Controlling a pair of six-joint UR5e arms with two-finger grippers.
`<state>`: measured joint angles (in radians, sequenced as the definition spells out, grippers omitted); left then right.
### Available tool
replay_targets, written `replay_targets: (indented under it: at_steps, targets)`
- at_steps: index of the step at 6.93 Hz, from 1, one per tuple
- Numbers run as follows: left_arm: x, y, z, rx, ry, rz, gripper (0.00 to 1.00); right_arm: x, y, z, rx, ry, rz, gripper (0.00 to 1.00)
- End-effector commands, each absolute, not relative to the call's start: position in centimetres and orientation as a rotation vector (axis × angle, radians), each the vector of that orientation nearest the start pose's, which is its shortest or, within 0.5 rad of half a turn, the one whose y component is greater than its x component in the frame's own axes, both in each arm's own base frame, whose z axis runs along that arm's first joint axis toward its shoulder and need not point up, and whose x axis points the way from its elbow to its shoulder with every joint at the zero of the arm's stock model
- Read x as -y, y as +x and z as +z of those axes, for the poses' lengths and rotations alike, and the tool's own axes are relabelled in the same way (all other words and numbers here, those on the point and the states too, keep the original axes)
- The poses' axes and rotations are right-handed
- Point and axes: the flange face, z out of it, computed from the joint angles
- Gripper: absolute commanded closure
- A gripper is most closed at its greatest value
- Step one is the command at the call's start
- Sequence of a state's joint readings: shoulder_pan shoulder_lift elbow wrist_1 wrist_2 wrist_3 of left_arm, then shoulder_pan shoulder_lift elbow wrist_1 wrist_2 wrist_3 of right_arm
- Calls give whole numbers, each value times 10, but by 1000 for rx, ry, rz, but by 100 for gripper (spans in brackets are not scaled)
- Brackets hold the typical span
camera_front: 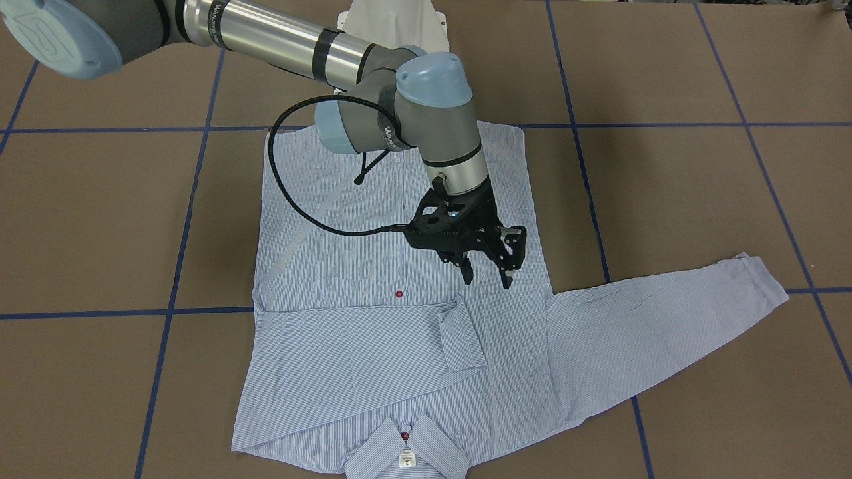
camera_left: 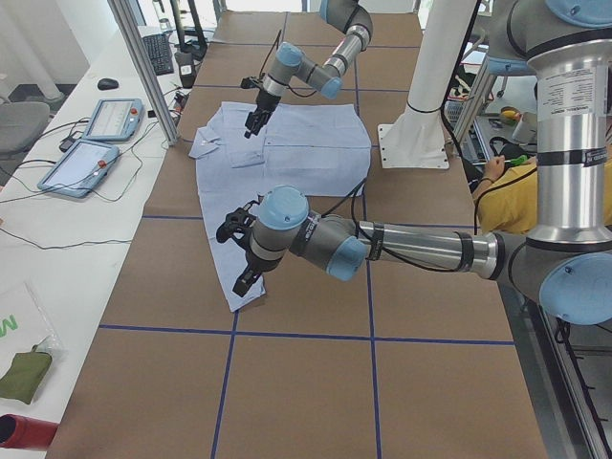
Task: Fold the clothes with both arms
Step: 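Fold the held sleeve across the shirt toward the collar with the right gripper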
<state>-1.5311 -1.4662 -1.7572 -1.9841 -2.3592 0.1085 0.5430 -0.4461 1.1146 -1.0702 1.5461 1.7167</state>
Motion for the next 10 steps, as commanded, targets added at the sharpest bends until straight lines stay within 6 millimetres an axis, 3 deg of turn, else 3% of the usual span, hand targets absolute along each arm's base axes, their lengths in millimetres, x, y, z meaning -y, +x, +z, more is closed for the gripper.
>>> replay_targets:
  at_steps: [1, 2, 3, 4, 5, 7, 8, 9, 10]
  targets:
    - [477, -42, 587, -777, 462, 257, 1, 536, -637, 38, 1179, 256, 657, 0]
    - [477, -41, 582, -809, 447, 142, 1, 555, -616, 46, 1179, 270, 692, 0]
    - [475, -42, 583, -835, 400, 24, 1, 563, -587, 69, 1185, 275, 708, 1]
    - [477, -31, 598, -842, 356, 18, 1, 565, -551, 105, 1188, 275, 718, 1]
    - [483, -7, 622, -864, 259, -22, 2, 561, -528, 121, 1200, 281, 722, 1]
    - [530, 65, 614, -965, 175, -37, 6, 549, -502, 151, 1205, 249, 700, 1]
    - [548, 99, 623, -977, 147, -21, 6, 547, -465, 177, 1207, 227, 698, 1]
    - [555, 141, 620, -993, 113, -11, 7, 547, -446, 187, 1210, 209, 695, 1]
    - [552, 152, 635, -980, 114, -2, 14, 547, -447, 188, 1207, 211, 694, 0]
